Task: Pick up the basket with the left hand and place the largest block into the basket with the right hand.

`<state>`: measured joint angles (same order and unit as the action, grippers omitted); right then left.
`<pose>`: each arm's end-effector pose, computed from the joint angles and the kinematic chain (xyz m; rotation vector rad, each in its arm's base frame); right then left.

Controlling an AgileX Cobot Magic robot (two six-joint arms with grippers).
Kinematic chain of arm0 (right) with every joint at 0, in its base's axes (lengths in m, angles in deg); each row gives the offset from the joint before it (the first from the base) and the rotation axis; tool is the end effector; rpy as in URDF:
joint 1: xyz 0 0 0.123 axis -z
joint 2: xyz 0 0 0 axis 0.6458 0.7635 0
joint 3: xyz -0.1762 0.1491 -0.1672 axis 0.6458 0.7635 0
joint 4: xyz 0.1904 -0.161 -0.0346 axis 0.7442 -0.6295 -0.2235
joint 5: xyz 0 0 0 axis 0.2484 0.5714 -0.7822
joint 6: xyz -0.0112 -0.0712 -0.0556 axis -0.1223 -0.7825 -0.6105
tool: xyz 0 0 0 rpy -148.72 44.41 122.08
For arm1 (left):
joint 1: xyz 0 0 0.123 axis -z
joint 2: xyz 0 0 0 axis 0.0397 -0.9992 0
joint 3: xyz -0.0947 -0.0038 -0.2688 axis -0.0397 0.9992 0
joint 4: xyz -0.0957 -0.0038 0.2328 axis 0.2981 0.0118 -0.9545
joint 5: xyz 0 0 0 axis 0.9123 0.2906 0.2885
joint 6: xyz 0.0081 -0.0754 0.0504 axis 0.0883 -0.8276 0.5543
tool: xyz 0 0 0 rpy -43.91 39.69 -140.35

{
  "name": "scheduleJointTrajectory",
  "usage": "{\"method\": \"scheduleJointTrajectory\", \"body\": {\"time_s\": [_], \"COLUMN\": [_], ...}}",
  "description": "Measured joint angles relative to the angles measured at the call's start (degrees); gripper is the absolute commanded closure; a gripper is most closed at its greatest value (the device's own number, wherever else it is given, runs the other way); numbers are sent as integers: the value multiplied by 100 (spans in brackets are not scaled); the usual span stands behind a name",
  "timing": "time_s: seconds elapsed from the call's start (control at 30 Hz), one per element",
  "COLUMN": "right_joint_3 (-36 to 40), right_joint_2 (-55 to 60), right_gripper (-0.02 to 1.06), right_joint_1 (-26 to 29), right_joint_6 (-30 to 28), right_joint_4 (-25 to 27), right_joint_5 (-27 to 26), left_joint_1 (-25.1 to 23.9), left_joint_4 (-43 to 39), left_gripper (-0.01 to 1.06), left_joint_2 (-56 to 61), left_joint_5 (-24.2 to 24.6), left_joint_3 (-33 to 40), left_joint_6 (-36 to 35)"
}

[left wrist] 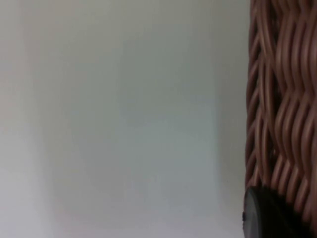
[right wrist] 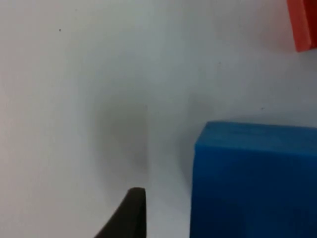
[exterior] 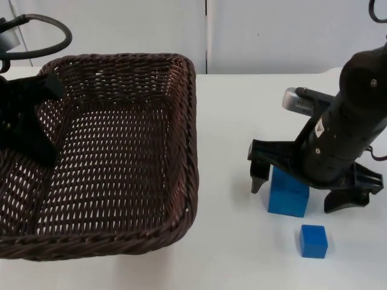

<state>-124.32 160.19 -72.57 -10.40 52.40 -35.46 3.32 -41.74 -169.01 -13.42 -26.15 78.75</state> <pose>0.3147 0.1987 0.0984 0.2353 2.8466 0.2842 0.2781 -0.0412 0.1960 -0.0576 2.8641 -0.6119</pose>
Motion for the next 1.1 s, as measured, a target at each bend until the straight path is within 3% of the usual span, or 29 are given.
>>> {"method": "scheduleJointTrajectory", "body": {"time_s": [0.13, 0.4, 0.67, 0.83, 0.93, 1.1], "right_joint_3": [0, 0, 0, 0, 0, 0], "right_joint_2": [2, 38, 38, 38, 28, -141], "right_gripper": [6, 46, 65, 96, 105, 105], "right_joint_1": [0, 0, 0, 0, 0, 0], "right_joint_6": [0, 21, 21, 21, -35, -348], "right_joint_4": [0, 0, 0, 0, 0, 0], "right_joint_5": [-21, -32, -67, -67, -67, -7], "left_joint_1": [0, 0, 0, 0, 0, 0], "left_joint_4": [0, 0, 0, 0, 0, 0], "left_gripper": [105, 105, 105, 105, 105, 105], "left_joint_2": [0, 0, 0, 0, 0, 0], "left_joint_5": [-10, -21, -31, -31, -31, -31], "left_joint_3": [0, 0, 0, 0, 0, 0], "left_joint_6": [0, 23, 66, 66, 66, 66]}}
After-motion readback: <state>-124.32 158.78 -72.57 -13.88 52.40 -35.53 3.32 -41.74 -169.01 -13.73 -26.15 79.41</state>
